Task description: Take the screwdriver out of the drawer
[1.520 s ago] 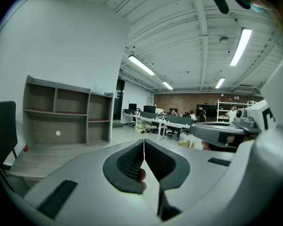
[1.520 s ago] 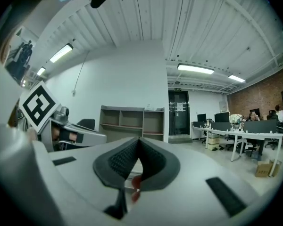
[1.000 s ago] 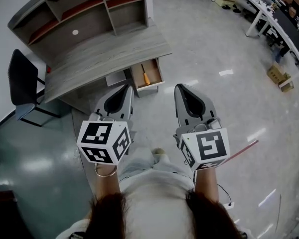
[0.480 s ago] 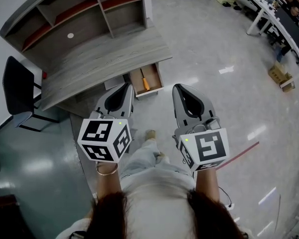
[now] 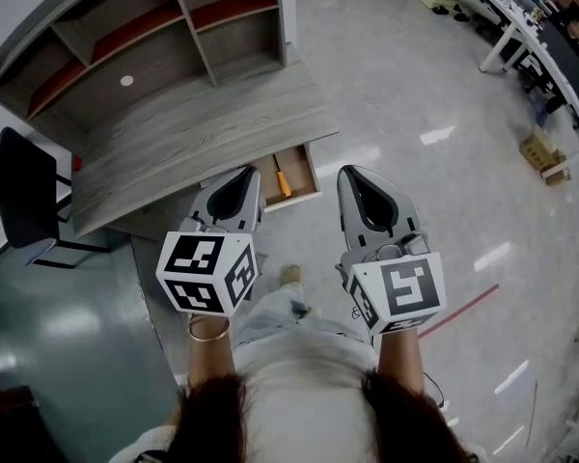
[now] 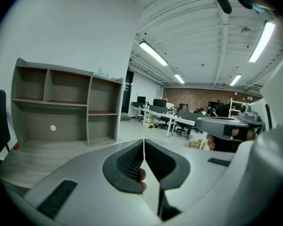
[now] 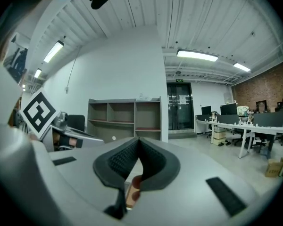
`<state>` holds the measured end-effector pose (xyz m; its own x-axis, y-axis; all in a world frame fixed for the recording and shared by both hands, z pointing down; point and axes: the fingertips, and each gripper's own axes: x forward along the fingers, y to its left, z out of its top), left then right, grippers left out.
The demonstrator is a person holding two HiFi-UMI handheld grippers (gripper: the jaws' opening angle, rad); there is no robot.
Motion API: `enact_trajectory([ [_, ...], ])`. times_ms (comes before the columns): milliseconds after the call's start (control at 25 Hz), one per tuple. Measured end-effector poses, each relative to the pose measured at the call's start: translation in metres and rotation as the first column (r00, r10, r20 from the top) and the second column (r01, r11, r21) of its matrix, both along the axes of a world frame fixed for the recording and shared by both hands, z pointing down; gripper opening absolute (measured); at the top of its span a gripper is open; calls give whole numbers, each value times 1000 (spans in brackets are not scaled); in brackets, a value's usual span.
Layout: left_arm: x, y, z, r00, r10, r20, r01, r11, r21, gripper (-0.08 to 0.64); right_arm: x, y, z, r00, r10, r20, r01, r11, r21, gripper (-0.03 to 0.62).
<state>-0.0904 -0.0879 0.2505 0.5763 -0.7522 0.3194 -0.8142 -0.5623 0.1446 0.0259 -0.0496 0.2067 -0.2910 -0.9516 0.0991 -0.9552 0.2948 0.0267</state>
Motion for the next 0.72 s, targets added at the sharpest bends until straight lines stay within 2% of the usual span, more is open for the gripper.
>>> enact_trajectory([
  [280,-10,-41,26,1000,17,-2,-17,998,-53,20,-8,-46,9,1000,30,-1,-30,999,-15,26],
  [720,-1,-79,93,1000,28,2,-27,978,-207,20,14,-92,43,995,103,1,-102,993,-65,26],
])
